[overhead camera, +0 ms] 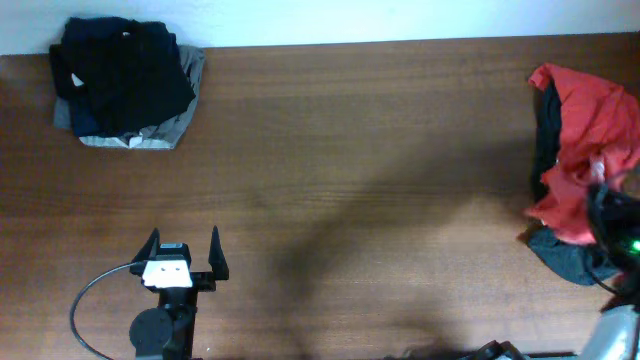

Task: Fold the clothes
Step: 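Lift the red T-shirt with the right gripper and drag it leftward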

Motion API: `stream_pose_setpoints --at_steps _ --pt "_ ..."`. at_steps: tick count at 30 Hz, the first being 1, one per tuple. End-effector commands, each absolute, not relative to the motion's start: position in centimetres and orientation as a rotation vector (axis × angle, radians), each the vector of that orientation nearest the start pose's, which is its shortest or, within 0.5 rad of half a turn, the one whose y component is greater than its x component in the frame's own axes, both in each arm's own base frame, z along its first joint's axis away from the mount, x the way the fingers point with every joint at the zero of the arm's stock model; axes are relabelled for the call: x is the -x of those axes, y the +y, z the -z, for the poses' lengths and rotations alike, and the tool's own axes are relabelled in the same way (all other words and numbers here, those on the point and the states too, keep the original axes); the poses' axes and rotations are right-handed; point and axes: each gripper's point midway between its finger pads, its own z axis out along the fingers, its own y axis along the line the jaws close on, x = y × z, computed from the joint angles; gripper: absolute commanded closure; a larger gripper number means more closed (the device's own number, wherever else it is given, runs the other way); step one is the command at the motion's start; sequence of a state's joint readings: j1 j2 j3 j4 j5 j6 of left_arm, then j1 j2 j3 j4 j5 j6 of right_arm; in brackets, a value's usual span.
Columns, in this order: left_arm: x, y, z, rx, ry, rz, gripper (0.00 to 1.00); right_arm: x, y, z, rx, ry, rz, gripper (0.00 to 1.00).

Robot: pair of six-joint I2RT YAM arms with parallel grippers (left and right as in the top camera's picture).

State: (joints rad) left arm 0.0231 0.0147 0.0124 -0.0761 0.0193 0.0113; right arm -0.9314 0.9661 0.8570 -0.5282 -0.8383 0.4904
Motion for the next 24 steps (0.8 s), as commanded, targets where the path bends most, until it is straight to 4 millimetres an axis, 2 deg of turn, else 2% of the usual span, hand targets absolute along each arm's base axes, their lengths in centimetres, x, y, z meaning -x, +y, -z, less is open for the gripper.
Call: stream_pose_setpoints --at_steps 1,3,4,9,15,20,24 --pt "-24.6 0.2 -15.7 -0.026 1.647 -0.018 0.01 -28.3 -9.5 -28.2 -0.740 1.822 -0.699 0.96" --pt "-24.6 0.2 -15.7 -0.026 1.647 -0.018 0.01 -29.4 -7.0 -28.6 -0.638 1.852 -0.730 0.96" --pt "-24.6 0.2 -15.7 -0.026 1.647 -0.018 0.01 -30.3 -4.4 -28.6 -0.551 1.889 -0.778 0.96" --pt "-24.6 0.2 -15.7 -0.026 1.647 -0.018 0.01 -32.5 1.6 -27.3 -0.430 1.992 -0.874 0.96" --pt "-24.6 0.2 -15.7 -0.026 1.647 -0.018 0.01 -35.2 9.5 -24.4 -0.296 2.106 -0.919 0.95" --pt "-24.6 0.2 -15.7 -0.026 1.647 -0.018 0.01 -36.6 17.9 -21.8 -0.155 2.159 -1.071 0.95" --pt "-24.6 0.1 -15.7 -0.026 1.647 -0.018 0.01 -36.6 24.8 -19.0 -0.072 2.197 -1.213 0.94"
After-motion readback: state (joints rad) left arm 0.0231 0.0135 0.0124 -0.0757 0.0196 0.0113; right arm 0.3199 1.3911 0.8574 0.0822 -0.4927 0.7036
